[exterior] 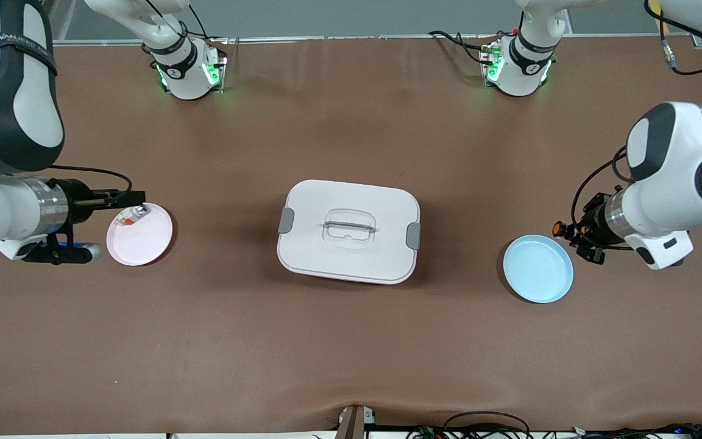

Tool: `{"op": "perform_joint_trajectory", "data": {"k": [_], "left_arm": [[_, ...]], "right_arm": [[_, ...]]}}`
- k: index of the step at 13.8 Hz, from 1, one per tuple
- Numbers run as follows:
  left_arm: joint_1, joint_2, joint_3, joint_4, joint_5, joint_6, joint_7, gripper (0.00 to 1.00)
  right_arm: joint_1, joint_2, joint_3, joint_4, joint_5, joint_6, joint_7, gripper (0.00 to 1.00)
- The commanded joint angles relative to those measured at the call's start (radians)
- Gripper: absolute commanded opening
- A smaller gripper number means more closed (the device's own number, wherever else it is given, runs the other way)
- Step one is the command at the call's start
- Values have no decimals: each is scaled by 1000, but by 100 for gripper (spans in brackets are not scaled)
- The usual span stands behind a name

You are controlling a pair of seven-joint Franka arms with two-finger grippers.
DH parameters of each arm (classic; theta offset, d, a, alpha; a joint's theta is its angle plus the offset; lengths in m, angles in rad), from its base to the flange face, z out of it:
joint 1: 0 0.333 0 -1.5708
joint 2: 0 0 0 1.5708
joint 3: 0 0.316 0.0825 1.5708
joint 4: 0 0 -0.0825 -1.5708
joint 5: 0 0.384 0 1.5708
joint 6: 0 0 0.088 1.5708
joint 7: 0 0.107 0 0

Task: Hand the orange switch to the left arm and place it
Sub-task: 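Carry the switch toward the blue plate while the right gripper withdraws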

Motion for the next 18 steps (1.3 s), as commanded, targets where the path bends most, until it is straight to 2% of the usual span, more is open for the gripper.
{"op": "perform_joint_trajectory", "data": {"k": [1,6,11,14,18], "left_arm": [[38,-17,-4,-94,19,129,-29,0],[78,-26,-4,-277,13,407,-38,0],[90,37,-2,-298,21,468,-40,0],[87,75,-1,-298,30,481,-41,0],[90,153,-2,-292,221,505,-156,0]], "right_arm": [[-17,-25,16,2,-53,-37,-56,100],[-40,-35,18,5,-86,-111,-120,100],[-8,-32,24,-4,-241,-158,-165,100],[-40,-30,24,-24,-189,-153,-164,100],[-58,-33,17,21,-149,-151,-156,100]]}}
